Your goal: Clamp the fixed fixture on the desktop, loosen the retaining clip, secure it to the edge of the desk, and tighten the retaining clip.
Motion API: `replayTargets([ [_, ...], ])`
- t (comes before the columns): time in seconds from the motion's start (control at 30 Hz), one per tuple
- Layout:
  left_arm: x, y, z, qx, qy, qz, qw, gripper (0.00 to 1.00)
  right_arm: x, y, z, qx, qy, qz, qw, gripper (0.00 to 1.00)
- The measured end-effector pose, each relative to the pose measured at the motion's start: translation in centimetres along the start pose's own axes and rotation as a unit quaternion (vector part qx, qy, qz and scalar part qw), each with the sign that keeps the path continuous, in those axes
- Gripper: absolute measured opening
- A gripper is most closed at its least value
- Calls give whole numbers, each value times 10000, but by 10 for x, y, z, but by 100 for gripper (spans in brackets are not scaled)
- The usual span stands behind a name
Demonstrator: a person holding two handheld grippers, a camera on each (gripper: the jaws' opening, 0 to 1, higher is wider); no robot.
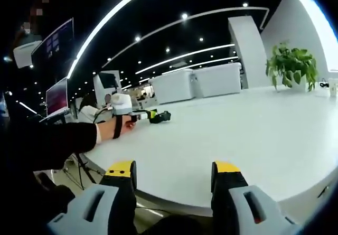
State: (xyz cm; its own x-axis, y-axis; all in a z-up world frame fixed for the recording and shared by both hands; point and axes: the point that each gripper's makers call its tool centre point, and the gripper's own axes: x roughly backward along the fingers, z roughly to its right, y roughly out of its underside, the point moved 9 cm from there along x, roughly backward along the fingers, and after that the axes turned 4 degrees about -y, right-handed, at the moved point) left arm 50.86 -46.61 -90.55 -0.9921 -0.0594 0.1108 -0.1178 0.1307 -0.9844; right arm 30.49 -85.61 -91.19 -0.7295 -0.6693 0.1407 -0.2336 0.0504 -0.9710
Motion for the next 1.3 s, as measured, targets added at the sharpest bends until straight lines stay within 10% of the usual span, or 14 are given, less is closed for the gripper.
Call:
replayTargets([
  [1.3,-12,3,5,14,722,10,9974,6,4,0,1,-129,-19,84,9999,46],
])
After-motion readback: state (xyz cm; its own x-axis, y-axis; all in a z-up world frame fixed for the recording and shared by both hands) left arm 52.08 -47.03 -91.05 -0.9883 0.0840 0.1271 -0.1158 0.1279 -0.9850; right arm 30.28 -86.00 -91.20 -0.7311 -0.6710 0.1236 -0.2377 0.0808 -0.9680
